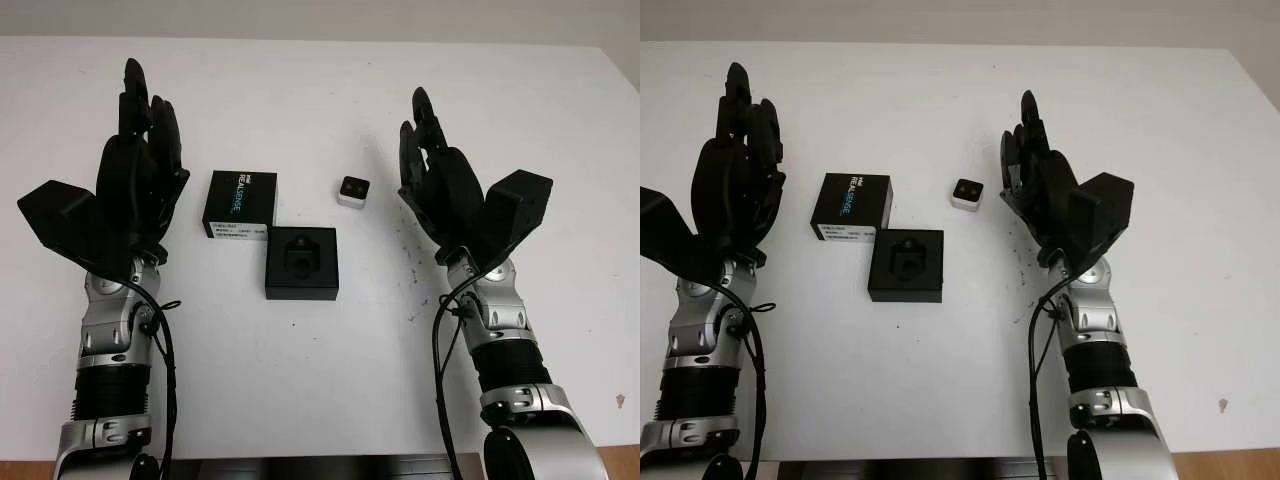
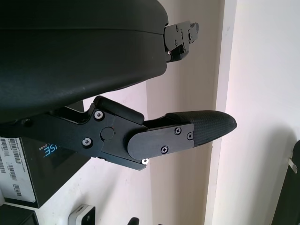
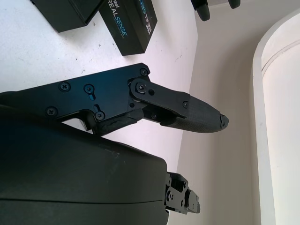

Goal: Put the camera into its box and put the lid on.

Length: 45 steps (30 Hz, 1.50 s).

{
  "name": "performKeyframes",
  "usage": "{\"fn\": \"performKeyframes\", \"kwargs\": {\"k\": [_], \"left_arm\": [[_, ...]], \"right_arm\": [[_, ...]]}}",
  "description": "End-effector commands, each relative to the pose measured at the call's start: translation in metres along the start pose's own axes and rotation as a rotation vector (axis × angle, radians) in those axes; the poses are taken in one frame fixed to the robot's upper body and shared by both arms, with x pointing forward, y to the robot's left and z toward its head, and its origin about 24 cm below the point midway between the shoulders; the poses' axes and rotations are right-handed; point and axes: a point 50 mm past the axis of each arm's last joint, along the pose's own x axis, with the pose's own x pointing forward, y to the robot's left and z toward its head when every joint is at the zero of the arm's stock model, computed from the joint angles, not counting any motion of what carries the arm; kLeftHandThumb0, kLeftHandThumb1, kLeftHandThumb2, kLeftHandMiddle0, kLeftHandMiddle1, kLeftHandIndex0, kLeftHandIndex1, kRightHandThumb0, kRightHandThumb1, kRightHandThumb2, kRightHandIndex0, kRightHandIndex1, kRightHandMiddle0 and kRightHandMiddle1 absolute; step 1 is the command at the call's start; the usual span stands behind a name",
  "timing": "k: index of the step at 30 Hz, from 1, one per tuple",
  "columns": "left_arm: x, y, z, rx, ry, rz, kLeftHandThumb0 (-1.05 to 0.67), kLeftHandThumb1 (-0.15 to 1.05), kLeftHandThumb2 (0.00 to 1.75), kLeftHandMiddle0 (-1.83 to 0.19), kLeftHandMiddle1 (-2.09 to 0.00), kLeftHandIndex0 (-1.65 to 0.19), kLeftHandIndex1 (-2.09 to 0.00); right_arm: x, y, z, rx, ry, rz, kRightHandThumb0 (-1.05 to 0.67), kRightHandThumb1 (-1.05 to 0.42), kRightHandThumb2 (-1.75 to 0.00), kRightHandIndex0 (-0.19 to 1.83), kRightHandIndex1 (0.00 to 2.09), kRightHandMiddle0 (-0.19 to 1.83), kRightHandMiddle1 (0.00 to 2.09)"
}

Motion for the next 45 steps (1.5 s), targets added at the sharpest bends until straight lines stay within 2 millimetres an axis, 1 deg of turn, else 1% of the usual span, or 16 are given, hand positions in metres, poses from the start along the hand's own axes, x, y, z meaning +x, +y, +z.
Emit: {"fn": "performKeyframes", "kwargs": {"k": [1, 12, 18, 22, 24, 26, 27, 28, 30, 32, 33, 36, 39, 41, 43, 45], "left_arm": [[0.004, 0.000, 0.006, 0.009, -0.021, -0.003, -0.72, 1.05, 0.58, 0.19, 0.00, 0.19, 0.00], [0.002, -0.001, 0.003, -0.007, -0.020, 0.001, -0.71, 1.05, 0.60, 0.19, 0.00, 0.19, 0.00], [0.002, -0.001, 0.004, 0.007, -0.023, -0.004, -0.72, 1.05, 0.59, 0.19, 0.00, 0.19, 0.00], [0.002, -0.001, 0.004, 0.013, -0.019, -0.003, -0.73, 1.05, 0.58, 0.19, 0.00, 0.19, 0.00], [0.002, 0.000, 0.004, 0.007, -0.018, -0.001, -0.73, 1.05, 0.59, 0.19, 0.00, 0.19, 0.00], [0.001, 0.001, 0.004, 0.002, -0.014, 0.001, -0.73, 1.05, 0.59, 0.19, 0.00, 0.19, 0.00], [0.001, 0.001, 0.004, 0.003, -0.014, 0.002, -0.73, 1.05, 0.58, 0.19, 0.00, 0.19, 0.00], [0.001, 0.001, 0.004, 0.004, -0.015, 0.003, -0.72, 1.05, 0.59, 0.19, 0.00, 0.19, 0.00], [0.001, 0.002, 0.004, 0.004, -0.015, 0.003, -0.72, 1.05, 0.59, 0.19, 0.00, 0.19, 0.00], [0.001, 0.002, 0.004, 0.004, -0.015, 0.002, -0.72, 1.05, 0.57, 0.19, 0.00, 0.19, 0.00], [0.001, 0.002, 0.004, 0.005, -0.015, 0.001, -0.72, 1.05, 0.57, 0.19, 0.00, 0.19, 0.00], [0.001, 0.001, 0.003, 0.005, -0.015, 0.000, -0.72, 1.05, 0.58, 0.19, 0.00, 0.19, 0.00], [0.000, 0.001, 0.003, 0.002, -0.013, 0.004, -0.73, 1.05, 0.57, 0.19, 0.00, 0.19, 0.00], [0.000, 0.000, 0.002, 0.003, -0.012, 0.004, -0.72, 1.05, 0.57, 0.19, 0.00, 0.19, 0.00], [0.000, 0.000, 0.002, 0.003, -0.011, 0.004, -0.72, 1.05, 0.58, 0.19, 0.00, 0.19, 0.00], [0.000, -0.001, 0.002, 0.012, -0.007, 0.006, -0.71, 1.05, 0.60, 0.19, 0.00, 0.19, 0.00]], "right_arm": [[0.004, 0.001, 0.007, -0.001, -0.030, 0.004, -0.70, -1.05, -0.70, -0.19, 0.00, -0.19, 0.00], [0.001, -0.001, 0.005, -0.011, -0.026, 0.004, -0.70, -1.05, -0.69, -0.19, 0.00, -0.19, 0.00], [0.004, -0.006, 0.012, -0.030, -0.045, 0.012, -0.69, -1.05, -0.66, -0.19, 0.00, -0.19, 0.00], [0.013, -0.016, 0.029, -0.040, -0.054, 0.049, -0.66, -1.05, -0.46, -0.19, 0.00, -0.18, 0.01], [0.019, -0.023, 0.041, -0.094, -0.067, 0.053, -0.63, -1.05, -0.28, -0.09, 0.06, -0.06, 0.08], [0.027, -0.030, 0.056, -0.208, -0.092, 0.057, -0.59, -1.03, -0.15, 0.06, 0.13, 0.06, 0.14], [0.034, -0.034, 0.066, -0.303, -0.093, 0.081, -0.57, -1.00, -0.11, 0.14, 0.17, 0.12, 0.18], [0.039, -0.038, 0.077, -0.403, -0.093, 0.104, -0.54, -0.94, -0.07, 0.21, 0.21, 0.11, 0.38], [0.047, -0.043, 0.095, -0.627, -0.109, 0.131, -0.49, -0.86, -0.04, 0.30, 0.26, 0.11, 0.61], [0.053, -0.043, 0.106, -0.825, -0.135, 0.148, -0.50, -0.82, -0.03, 0.36, 0.29, 0.14, 0.67], [0.056, -0.043, 0.111, -0.929, -0.151, 0.163, -0.46, -0.79, -0.03, 0.37, 0.30, 0.17, 0.70], [0.060, -0.041, 0.119, -1.145, -0.171, 0.198, -0.42, -0.76, -0.03, 0.36, 0.29, 0.17, 0.71], [0.063, -0.037, 0.125, -1.446, -0.217, 0.255, -0.40, -0.73, -0.03, 0.37, 0.29, 0.18, 0.71], [0.064, -0.034, 0.127, -1.613, -0.249, 0.301, -0.41, -0.74, -0.05, 0.37, 0.27, 0.20, 0.65], [0.064, -0.033, 0.126, -1.718, -0.283, 0.335, -0.39, -0.73, -0.05, 0.39, 0.26, 0.26, 0.56], [0.063, -0.032, 0.124, -1.825, -0.319, 0.377, -0.37, -0.73, -0.05, 0.42, 0.21, 0.34, 0.41]]}}
